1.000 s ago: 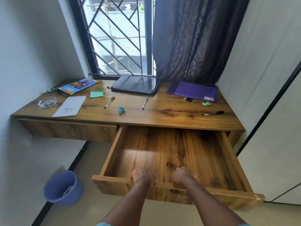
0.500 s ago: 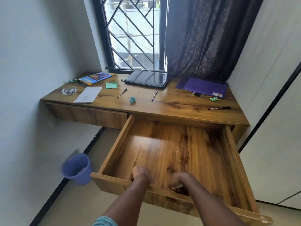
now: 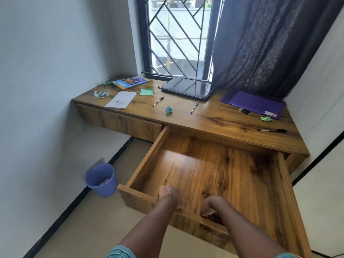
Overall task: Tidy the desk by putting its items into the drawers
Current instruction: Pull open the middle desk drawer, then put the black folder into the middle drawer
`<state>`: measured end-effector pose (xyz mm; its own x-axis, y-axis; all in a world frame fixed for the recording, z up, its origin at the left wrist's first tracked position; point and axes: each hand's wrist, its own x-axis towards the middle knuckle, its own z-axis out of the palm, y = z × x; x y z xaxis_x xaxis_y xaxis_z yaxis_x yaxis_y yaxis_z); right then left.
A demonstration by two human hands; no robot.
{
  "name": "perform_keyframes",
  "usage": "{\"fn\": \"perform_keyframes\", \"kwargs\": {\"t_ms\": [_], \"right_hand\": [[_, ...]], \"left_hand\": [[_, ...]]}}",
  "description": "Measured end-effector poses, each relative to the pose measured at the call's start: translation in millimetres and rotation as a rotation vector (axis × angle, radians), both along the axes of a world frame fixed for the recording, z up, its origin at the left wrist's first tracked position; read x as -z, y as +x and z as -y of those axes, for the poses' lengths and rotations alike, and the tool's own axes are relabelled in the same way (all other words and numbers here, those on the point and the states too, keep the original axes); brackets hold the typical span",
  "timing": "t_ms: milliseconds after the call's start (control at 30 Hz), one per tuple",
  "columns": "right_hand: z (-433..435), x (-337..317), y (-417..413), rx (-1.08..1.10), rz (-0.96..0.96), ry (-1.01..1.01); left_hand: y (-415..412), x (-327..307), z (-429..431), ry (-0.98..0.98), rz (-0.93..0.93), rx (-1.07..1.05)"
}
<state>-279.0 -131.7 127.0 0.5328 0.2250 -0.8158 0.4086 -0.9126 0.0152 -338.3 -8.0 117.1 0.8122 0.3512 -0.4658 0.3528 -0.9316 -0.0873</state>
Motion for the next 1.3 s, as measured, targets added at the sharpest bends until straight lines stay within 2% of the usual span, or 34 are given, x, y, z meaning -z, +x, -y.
{"fn": "perform_keyframes", "kwargs": {"t_ms": [133,233,333,433,500,600,867,967,1033,1167,1300], "right_hand": [[-21.7,9.9,2.5,-0.020,0.001,-0.079],[-44.8,9.9,10.0,0.047,-0.034,-0.051],[-73.5,12.8,28.6,0.268,-0.036,0.141],[-119.6,14.0,50.8,0.405,0.181,0.470],[-156.4,1.3,55.3,0.417,0.320,0.566],[-219.3,-11.2,60.6,0.375,0.443,0.505],[-341.9,-10.9,75.1,0.482,0.594,0.412],[-363.8,-12.1,83.5,0.565,0.655,0.424],[-379.3,-17.3,92.5,0.542,0.667,0.431],[-405.2,-36.5,119.0,0.589,0.734,0.512],[-424.0,-50.8,159.5,0.725,0.764,0.593]], "left_hand": [[5.5,-3.1,-16.7,-0.105,0.013,0.008],[12.2,-8.9,-34.5,-0.152,0.022,0.056],[24.3,-18.6,-60.4,-0.084,0.120,0.109],[47.5,-26.7,-103.2,-0.083,0.246,0.119],[61.8,-35.1,-137.5,-0.083,0.286,0.112],[77.9,-44.5,-201.4,-0.091,0.311,0.124],[110.7,-56.6,-344.1,-0.043,0.334,0.167],[123.5,-52.9,-373.8,-0.035,0.360,0.190],[132.9,-52.7,-386.2,-0.048,0.384,0.190],[161.3,-53.8,-402.1,-0.130,0.436,0.152],[202.9,-61.4,-413.6,-0.230,0.462,0.096]]}}
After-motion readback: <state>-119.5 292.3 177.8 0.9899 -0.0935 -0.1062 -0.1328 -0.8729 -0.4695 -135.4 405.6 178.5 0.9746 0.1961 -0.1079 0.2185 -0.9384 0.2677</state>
